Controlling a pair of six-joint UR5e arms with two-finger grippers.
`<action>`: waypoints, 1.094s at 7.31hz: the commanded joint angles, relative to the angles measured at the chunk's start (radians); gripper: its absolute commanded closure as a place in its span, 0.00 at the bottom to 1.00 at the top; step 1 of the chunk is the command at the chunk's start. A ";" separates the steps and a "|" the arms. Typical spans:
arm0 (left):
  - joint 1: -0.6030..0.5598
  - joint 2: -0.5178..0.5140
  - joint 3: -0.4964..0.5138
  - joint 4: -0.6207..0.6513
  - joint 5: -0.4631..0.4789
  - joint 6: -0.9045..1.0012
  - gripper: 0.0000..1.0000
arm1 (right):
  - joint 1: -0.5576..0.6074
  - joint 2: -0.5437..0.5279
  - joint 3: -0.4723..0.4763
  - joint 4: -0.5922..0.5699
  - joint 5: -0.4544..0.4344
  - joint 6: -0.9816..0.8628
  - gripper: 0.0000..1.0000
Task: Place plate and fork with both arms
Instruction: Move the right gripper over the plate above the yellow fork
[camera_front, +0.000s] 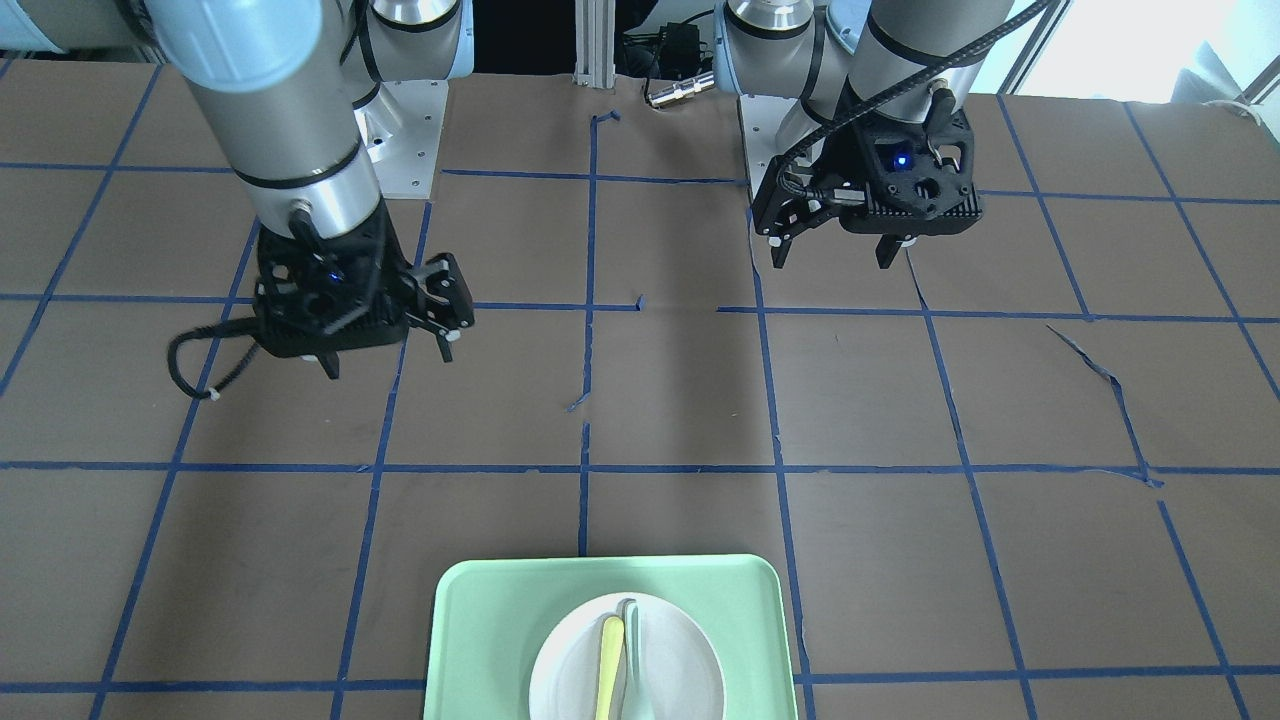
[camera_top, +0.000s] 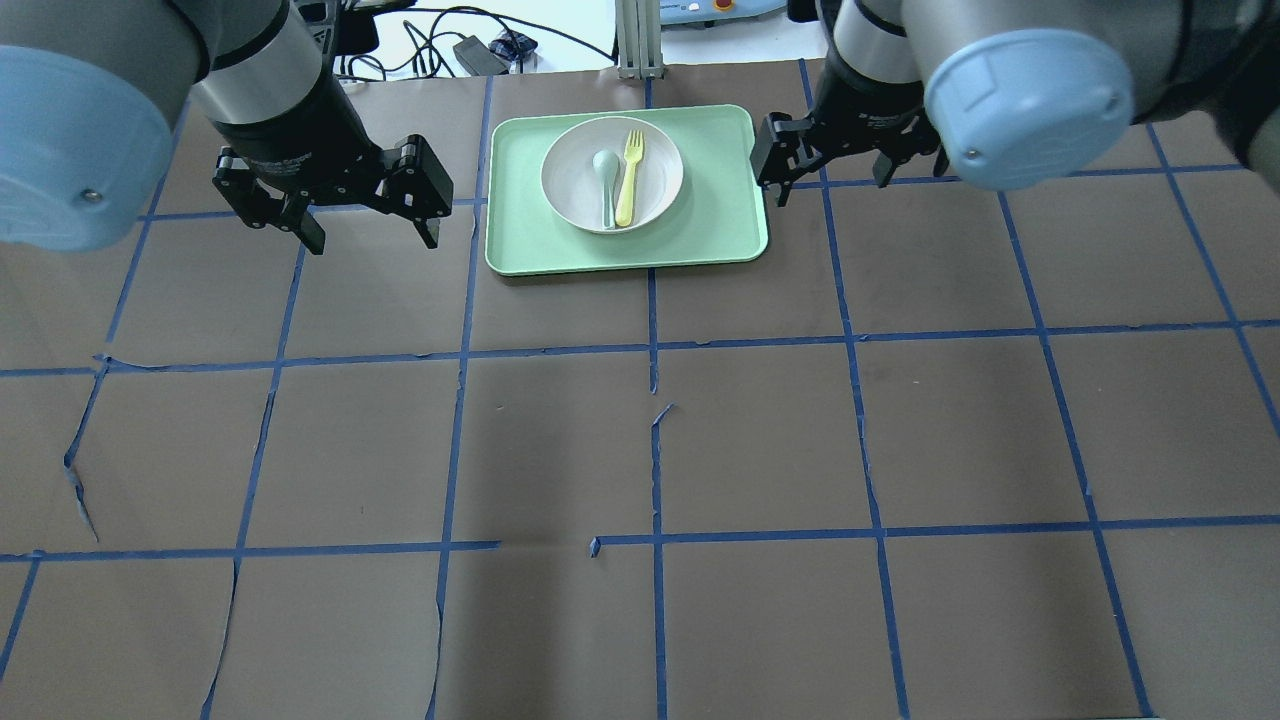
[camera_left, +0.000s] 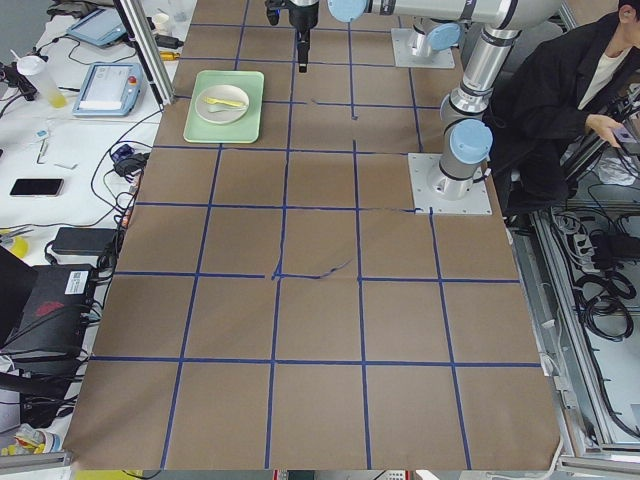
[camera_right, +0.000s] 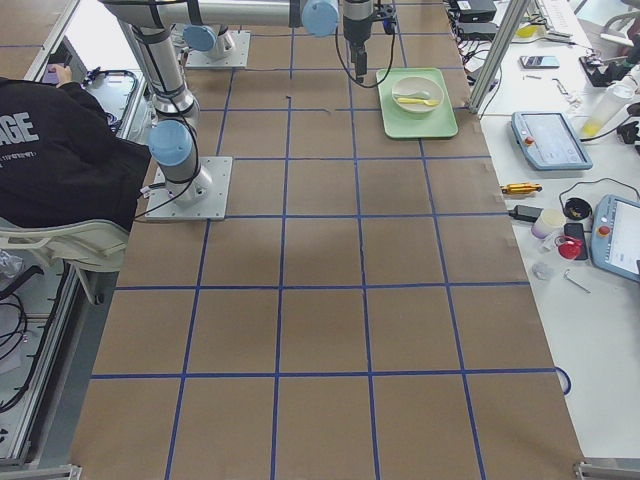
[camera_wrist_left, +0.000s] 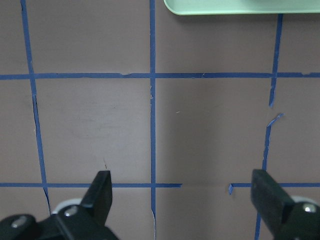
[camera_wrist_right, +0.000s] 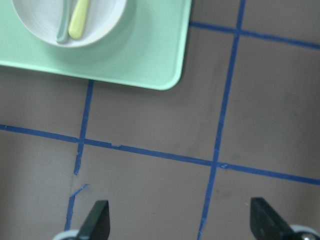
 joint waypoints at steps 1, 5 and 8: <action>0.005 -0.001 -0.001 -0.002 0.003 -0.014 0.00 | 0.085 0.291 -0.192 -0.128 0.009 0.083 0.00; 0.005 -0.001 -0.003 0.006 0.000 -0.069 0.00 | 0.143 0.649 -0.460 -0.238 0.078 0.400 0.06; 0.008 -0.001 -0.005 0.008 0.000 -0.072 0.00 | 0.145 0.680 -0.471 -0.251 0.065 0.416 0.48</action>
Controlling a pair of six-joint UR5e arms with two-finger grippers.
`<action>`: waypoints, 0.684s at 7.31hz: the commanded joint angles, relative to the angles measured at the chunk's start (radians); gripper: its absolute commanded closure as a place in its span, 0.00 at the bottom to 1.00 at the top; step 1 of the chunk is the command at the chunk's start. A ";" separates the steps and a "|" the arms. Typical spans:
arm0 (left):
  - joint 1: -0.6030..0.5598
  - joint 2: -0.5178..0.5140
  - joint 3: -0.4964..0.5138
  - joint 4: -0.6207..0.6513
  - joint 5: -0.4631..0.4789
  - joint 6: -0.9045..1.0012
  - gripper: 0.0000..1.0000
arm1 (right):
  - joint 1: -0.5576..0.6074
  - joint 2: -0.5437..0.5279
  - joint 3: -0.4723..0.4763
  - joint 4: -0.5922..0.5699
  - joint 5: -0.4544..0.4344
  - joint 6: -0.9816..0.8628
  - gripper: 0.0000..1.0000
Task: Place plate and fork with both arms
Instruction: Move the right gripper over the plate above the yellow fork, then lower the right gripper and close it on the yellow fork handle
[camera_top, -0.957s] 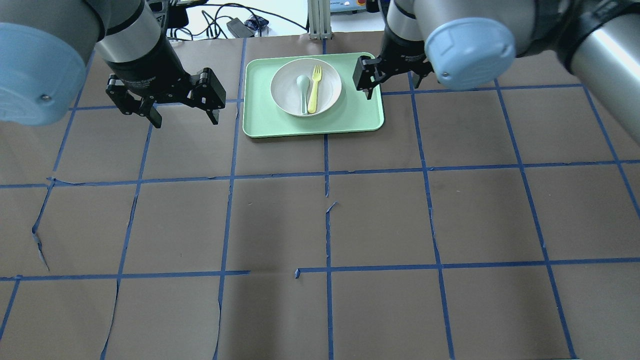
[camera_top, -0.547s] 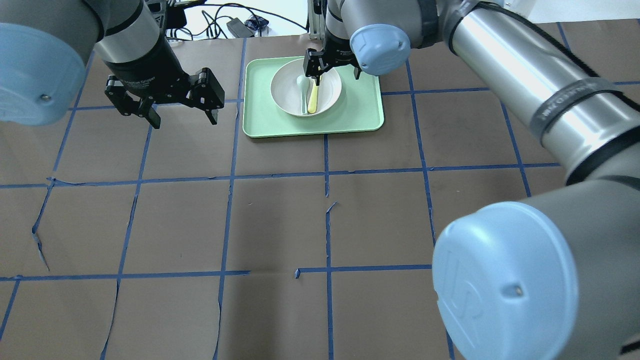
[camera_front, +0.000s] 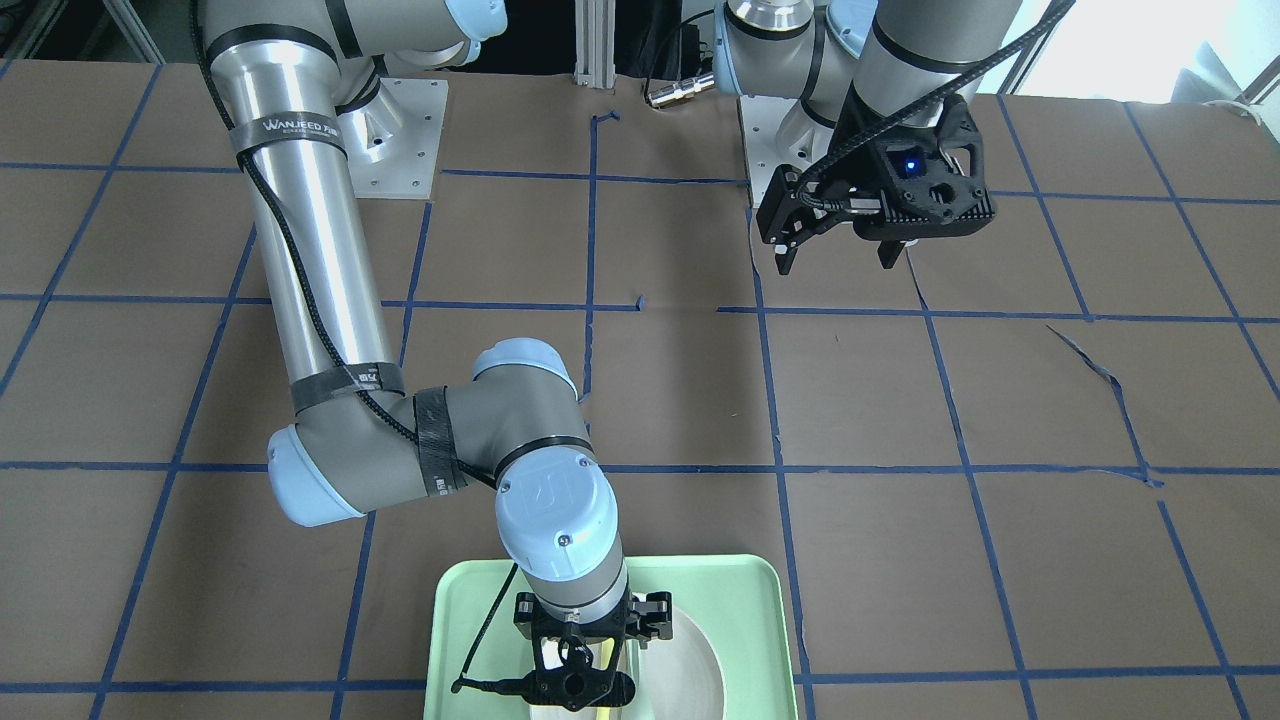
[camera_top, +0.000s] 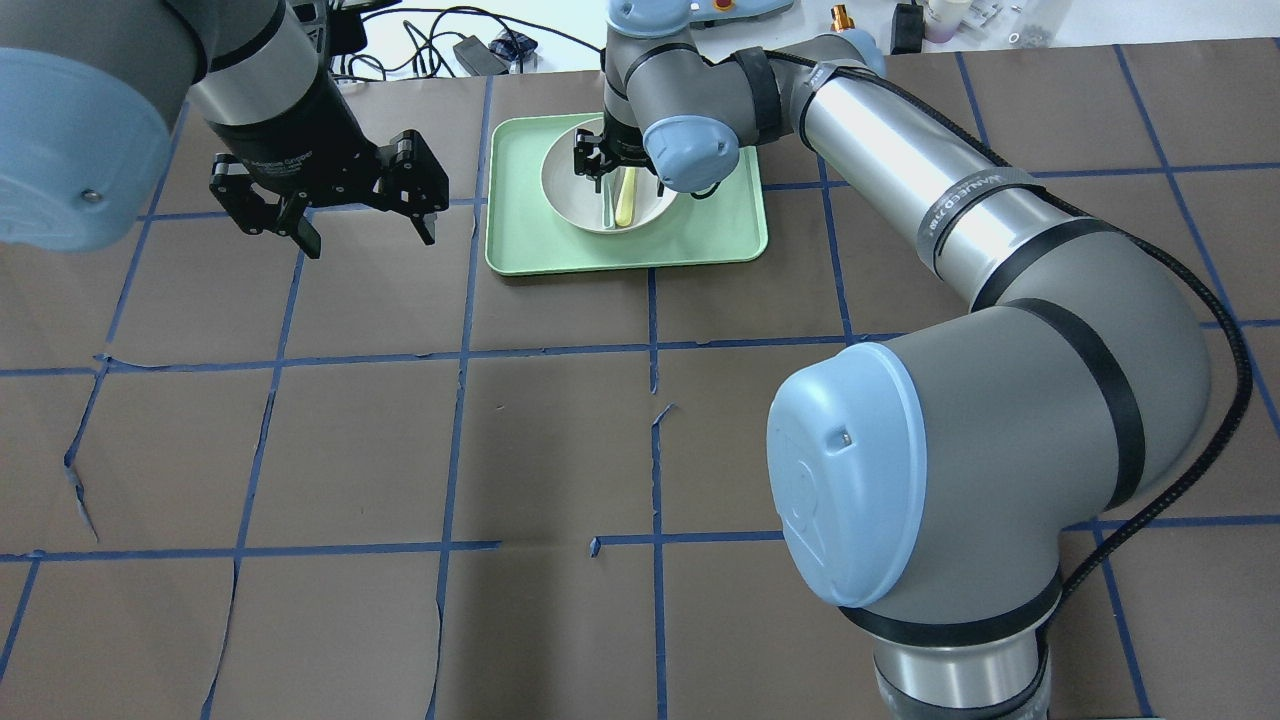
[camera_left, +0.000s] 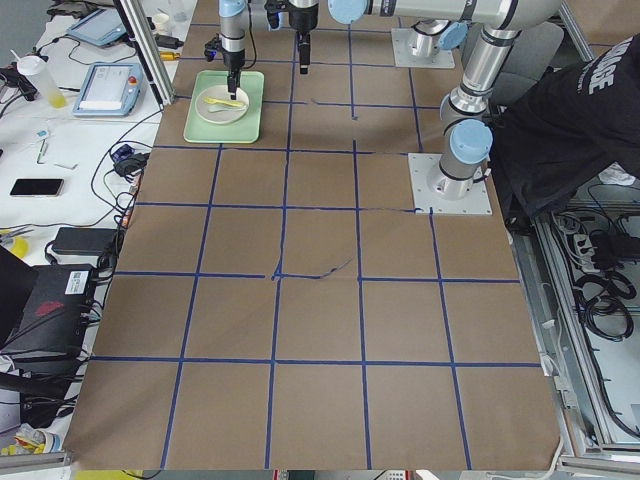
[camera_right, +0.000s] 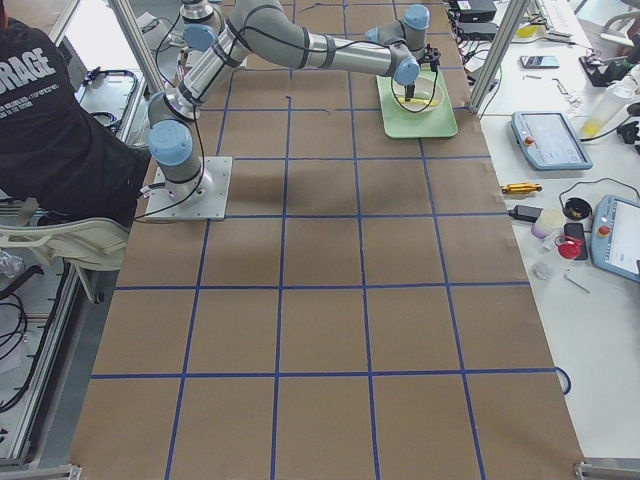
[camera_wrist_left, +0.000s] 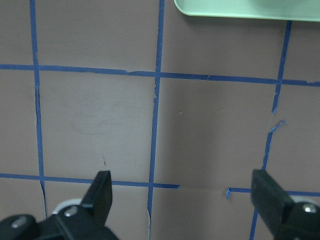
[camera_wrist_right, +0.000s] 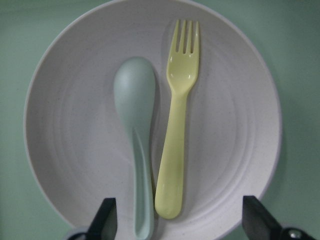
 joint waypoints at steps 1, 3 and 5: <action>0.001 0.000 -0.006 0.000 0.000 -0.002 0.00 | 0.001 0.009 -0.004 -0.006 -0.003 0.008 0.53; 0.001 0.001 -0.011 0.002 0.000 -0.004 0.00 | 0.001 0.017 -0.003 -0.030 -0.003 0.048 0.60; 0.001 0.001 -0.011 0.002 0.000 -0.004 0.00 | 0.001 0.040 -0.004 -0.052 -0.003 0.068 0.59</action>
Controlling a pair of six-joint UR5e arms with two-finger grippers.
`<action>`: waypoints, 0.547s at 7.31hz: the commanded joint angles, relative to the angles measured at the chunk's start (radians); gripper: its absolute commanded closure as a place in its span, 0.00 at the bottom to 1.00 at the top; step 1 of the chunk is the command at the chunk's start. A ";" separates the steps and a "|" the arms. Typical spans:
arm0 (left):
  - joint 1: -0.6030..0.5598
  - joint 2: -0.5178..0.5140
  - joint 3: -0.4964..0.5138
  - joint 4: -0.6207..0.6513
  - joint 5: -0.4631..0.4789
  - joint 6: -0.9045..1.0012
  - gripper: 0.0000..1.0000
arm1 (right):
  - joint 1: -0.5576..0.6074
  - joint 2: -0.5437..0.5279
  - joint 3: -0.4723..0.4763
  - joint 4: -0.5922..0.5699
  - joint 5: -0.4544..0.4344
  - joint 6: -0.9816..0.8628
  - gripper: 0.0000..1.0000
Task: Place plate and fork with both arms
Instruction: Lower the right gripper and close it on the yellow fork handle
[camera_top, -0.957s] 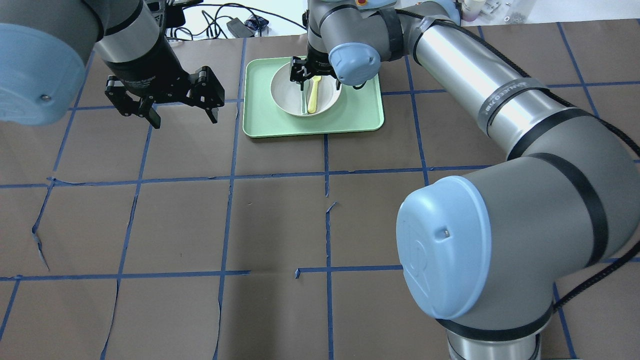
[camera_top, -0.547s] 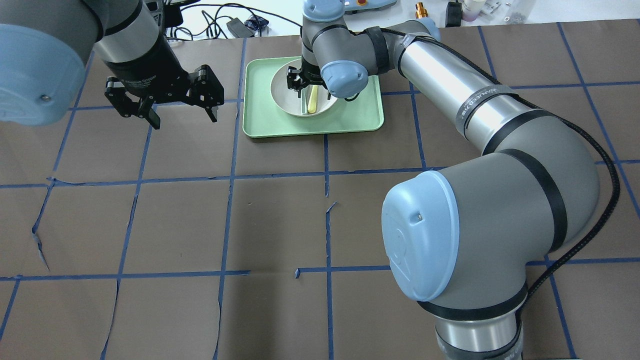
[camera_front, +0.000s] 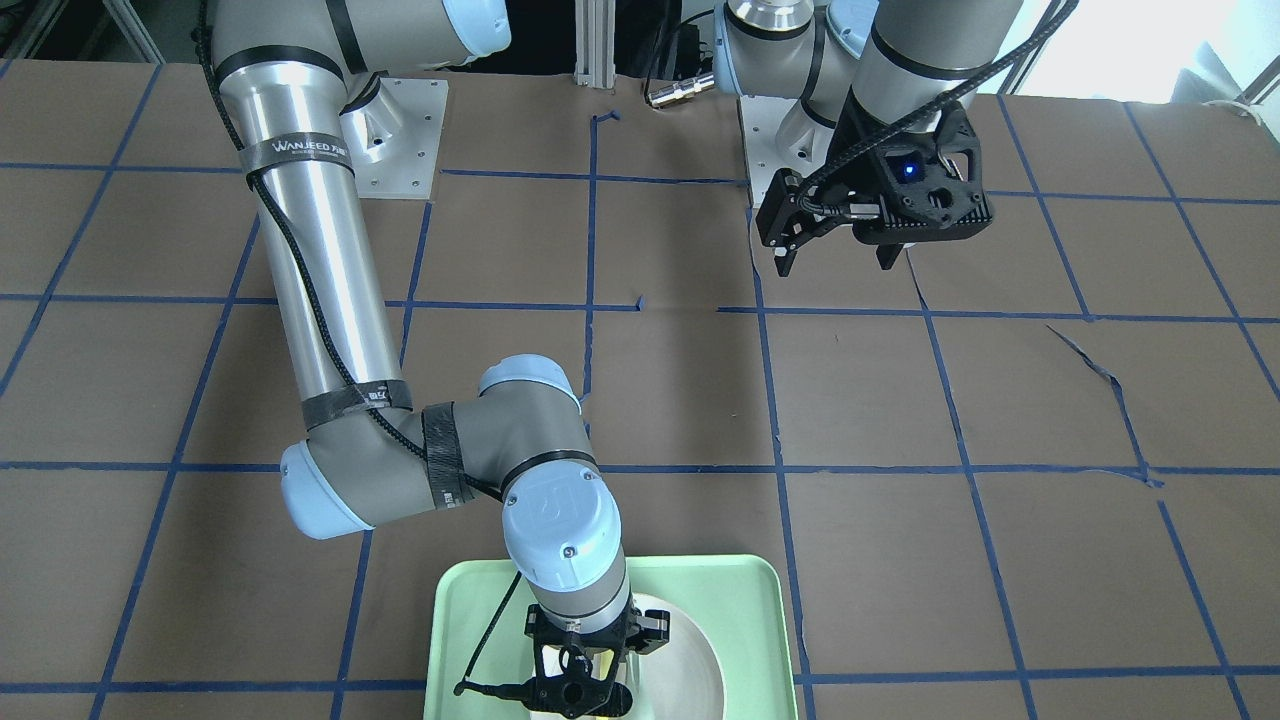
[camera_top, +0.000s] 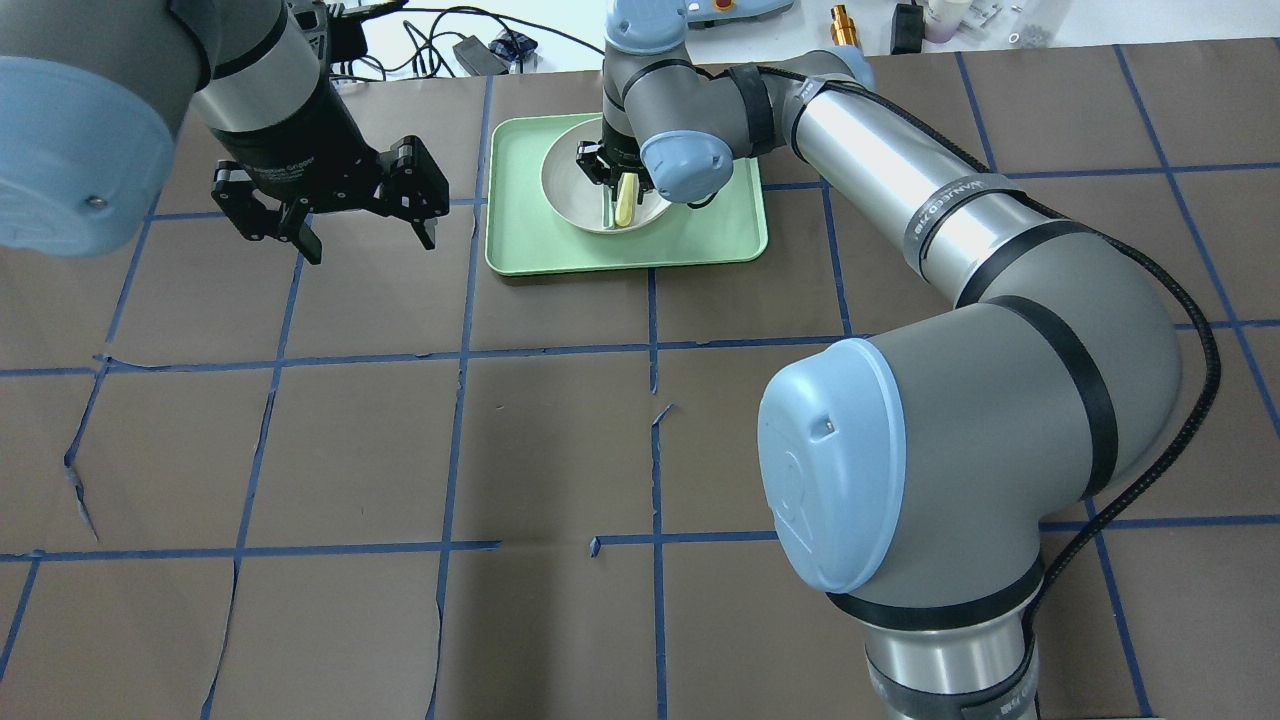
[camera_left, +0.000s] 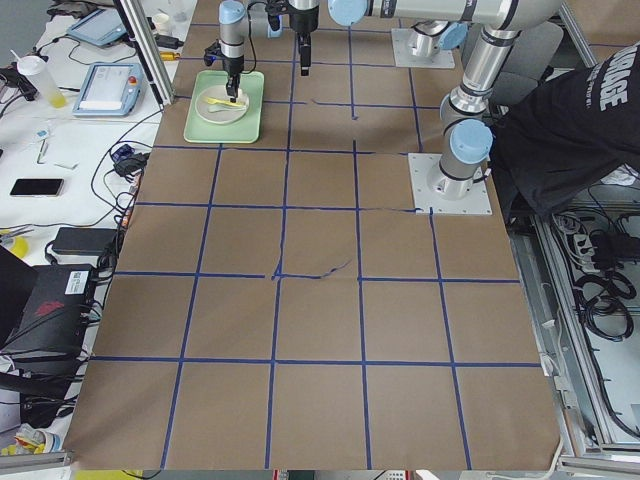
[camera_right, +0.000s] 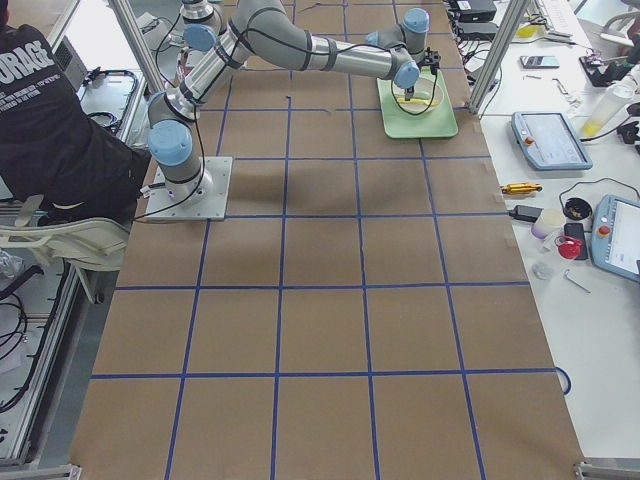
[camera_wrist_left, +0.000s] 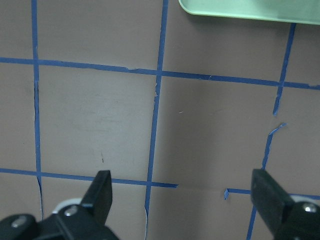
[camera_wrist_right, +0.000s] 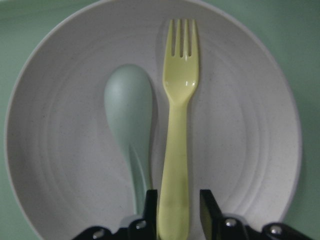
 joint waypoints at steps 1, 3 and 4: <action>0.000 0.000 -0.001 0.000 0.000 0.001 0.00 | 0.000 0.016 -0.017 -0.012 -0.001 0.040 0.59; 0.000 0.000 -0.002 0.003 0.000 -0.001 0.00 | 0.000 0.035 -0.037 -0.012 -0.001 0.054 0.59; 0.000 0.000 -0.002 0.005 0.000 -0.001 0.00 | 0.000 0.036 -0.036 -0.012 -0.003 0.054 0.59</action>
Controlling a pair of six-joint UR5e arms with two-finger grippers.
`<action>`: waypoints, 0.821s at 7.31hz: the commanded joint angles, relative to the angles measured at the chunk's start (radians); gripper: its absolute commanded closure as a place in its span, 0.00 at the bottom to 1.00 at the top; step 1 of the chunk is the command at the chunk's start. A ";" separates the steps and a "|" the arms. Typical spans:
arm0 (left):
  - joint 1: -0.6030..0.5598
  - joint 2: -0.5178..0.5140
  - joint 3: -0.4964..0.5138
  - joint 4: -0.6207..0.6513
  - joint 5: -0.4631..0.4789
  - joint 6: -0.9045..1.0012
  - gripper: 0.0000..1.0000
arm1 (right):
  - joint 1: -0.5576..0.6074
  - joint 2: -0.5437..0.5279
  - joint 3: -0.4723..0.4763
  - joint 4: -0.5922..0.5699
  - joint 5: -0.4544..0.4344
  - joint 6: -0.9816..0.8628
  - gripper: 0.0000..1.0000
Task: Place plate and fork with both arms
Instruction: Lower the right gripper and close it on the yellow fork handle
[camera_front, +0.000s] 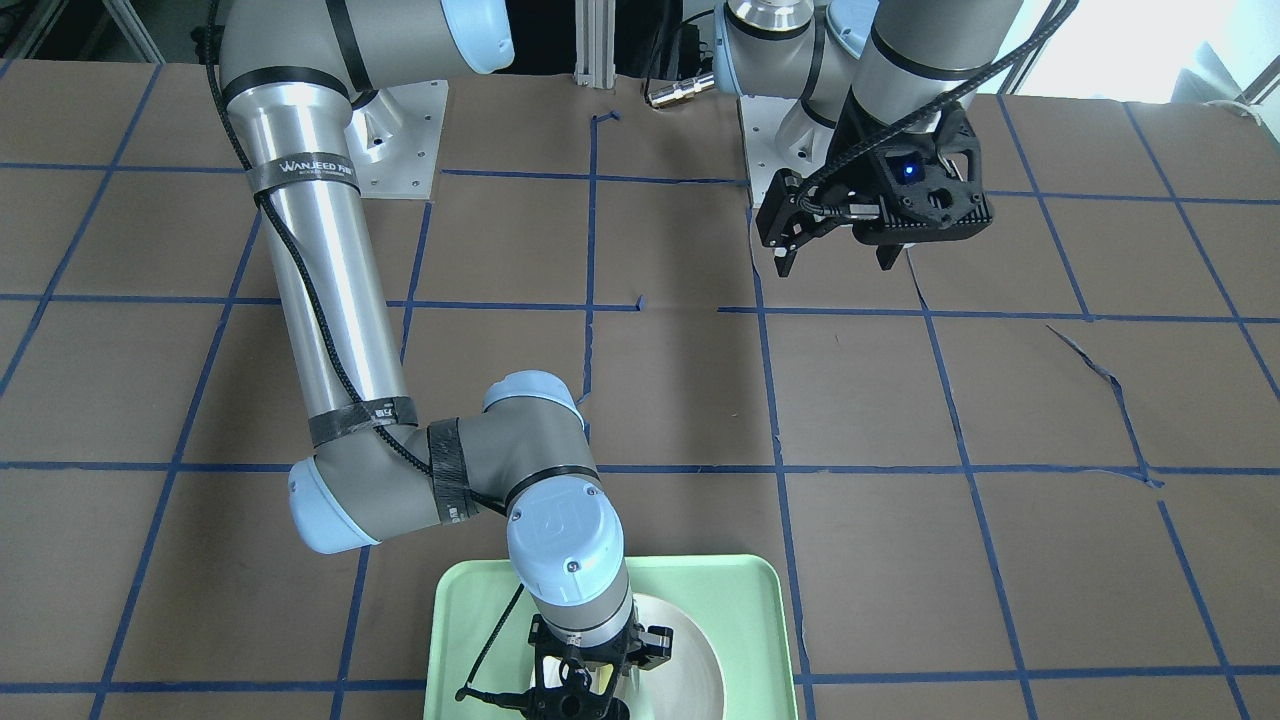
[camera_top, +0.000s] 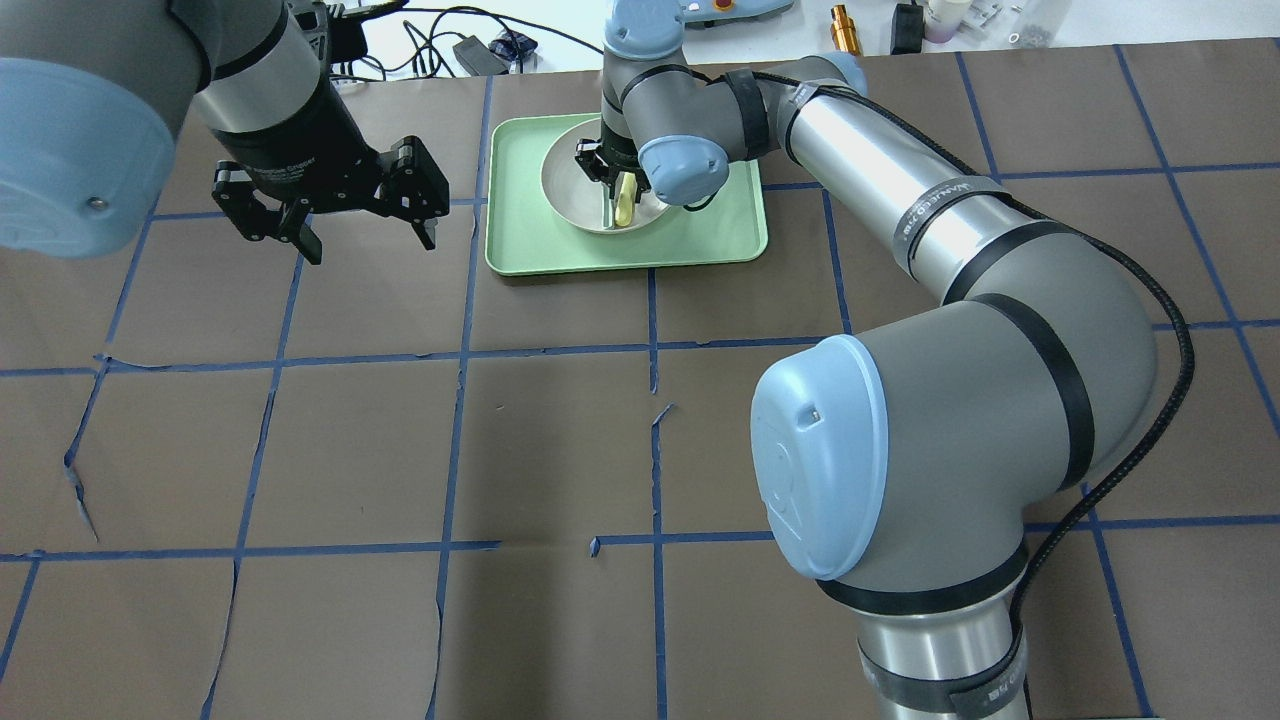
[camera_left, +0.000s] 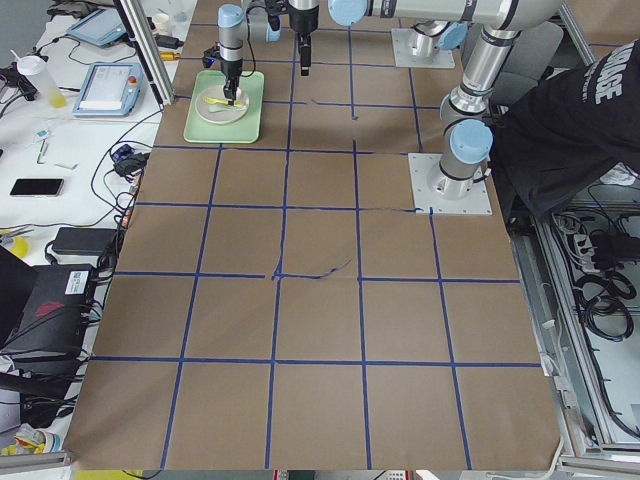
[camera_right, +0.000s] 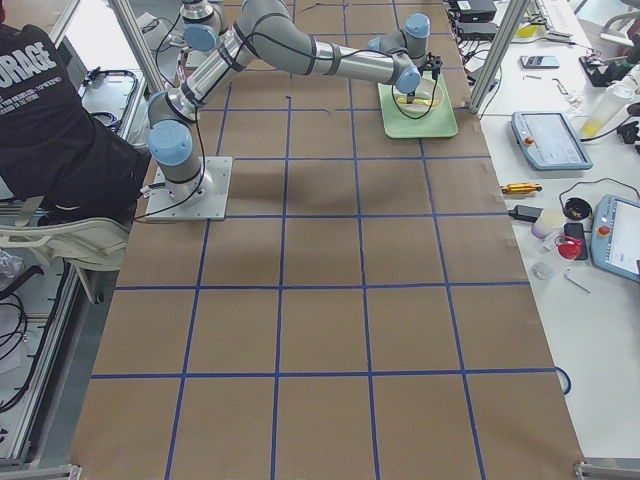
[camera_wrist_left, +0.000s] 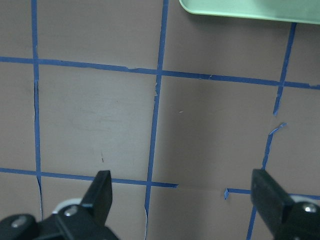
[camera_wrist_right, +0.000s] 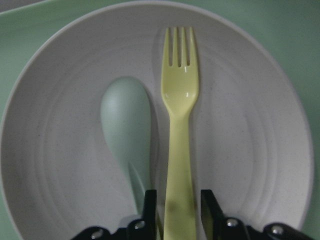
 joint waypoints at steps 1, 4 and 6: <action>0.000 0.000 -0.001 0.002 0.000 0.000 0.00 | 0.000 0.008 -0.003 0.000 -0.012 0.002 0.59; 0.000 0.000 -0.001 0.002 0.000 -0.002 0.00 | -0.002 0.005 0.000 0.000 -0.024 -0.004 0.78; 0.000 0.000 -0.001 0.002 0.000 -0.002 0.00 | -0.002 -0.009 0.000 0.001 -0.024 -0.015 0.83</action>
